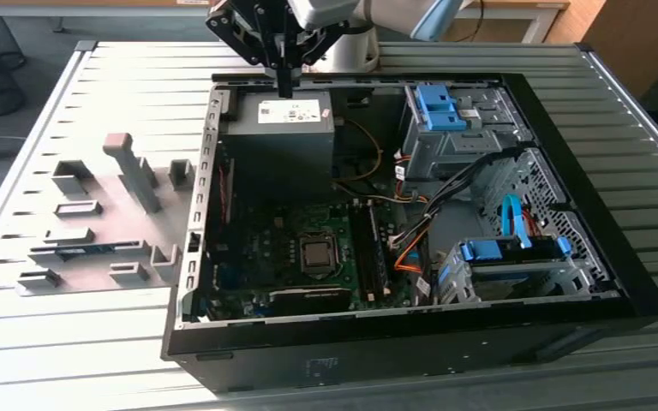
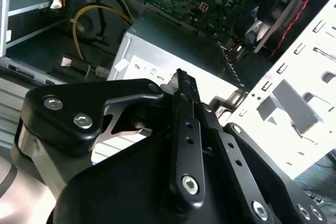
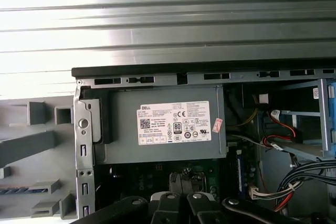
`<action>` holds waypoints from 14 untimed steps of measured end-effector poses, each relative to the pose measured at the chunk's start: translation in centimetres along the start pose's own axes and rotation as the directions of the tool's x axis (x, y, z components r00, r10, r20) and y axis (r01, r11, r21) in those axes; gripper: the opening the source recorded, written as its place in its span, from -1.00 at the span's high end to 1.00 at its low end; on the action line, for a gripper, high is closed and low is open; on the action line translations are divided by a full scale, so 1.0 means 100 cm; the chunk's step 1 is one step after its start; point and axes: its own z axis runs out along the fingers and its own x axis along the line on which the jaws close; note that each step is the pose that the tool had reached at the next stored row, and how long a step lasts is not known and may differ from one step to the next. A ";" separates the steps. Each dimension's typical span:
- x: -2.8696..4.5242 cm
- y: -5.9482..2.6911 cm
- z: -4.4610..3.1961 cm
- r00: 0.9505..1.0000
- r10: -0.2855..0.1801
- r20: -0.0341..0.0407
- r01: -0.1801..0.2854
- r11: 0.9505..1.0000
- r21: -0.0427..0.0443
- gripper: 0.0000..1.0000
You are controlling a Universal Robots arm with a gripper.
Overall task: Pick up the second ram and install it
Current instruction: 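Reach for the second ram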
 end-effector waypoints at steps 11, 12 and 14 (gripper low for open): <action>0.0057 -0.0004 -0.0002 1.000 0.000 0.000 0.000 1.000 0.000 0.79; 0.0070 -0.0005 -0.0002 1.000 0.000 0.000 0.000 1.000 0.000 0.79; 0.0110 -0.0008 -0.0003 1.000 0.000 0.000 0.000 1.000 0.000 0.79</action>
